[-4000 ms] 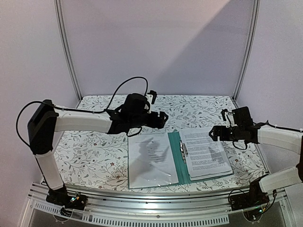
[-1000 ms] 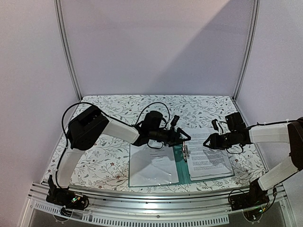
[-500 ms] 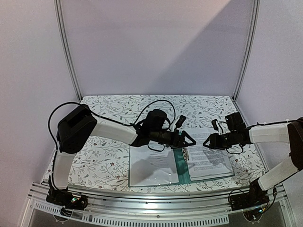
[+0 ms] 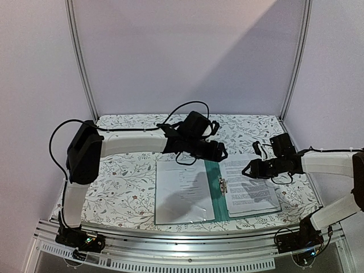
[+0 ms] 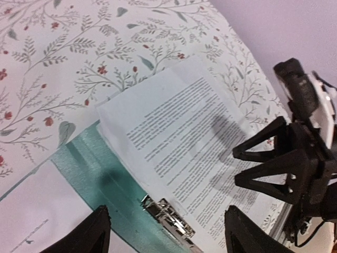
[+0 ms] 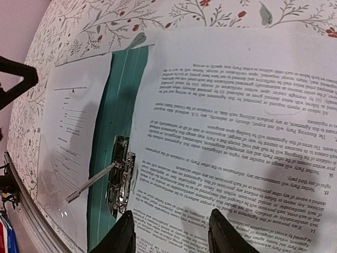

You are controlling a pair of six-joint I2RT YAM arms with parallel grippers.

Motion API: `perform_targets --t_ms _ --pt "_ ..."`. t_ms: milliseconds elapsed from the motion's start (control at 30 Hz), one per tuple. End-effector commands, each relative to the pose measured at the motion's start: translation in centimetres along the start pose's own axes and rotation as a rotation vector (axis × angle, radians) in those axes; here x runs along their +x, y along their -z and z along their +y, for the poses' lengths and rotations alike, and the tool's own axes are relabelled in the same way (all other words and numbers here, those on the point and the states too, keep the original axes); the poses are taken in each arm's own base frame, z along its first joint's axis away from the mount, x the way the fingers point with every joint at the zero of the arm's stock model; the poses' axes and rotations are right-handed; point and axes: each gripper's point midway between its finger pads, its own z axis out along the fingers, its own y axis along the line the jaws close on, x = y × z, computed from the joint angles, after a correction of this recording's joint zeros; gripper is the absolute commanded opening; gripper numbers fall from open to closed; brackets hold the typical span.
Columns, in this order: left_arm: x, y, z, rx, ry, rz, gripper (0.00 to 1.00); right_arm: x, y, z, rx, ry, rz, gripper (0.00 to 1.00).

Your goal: Put the files into the folder

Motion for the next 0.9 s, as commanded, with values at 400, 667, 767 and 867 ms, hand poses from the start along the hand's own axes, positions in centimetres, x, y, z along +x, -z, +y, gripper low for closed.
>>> perform_targets --t_ms 400,667,767,867 --pt "3.7 -1.8 4.9 -0.304 0.101 0.058 0.42 0.9 -0.9 3.1 -0.007 0.056 0.050 0.47" --pt "5.3 -3.7 4.2 -0.265 0.210 0.082 0.37 1.4 -1.2 3.0 -0.011 0.055 0.063 0.47" --pt "6.0 -4.5 4.1 -0.255 0.231 0.102 0.36 1.6 -1.4 3.1 -0.013 0.054 0.068 0.48" --pt "6.5 -5.2 3.9 -0.231 0.244 0.118 0.35 1.7 -1.5 3.2 -0.014 0.054 0.071 0.48"
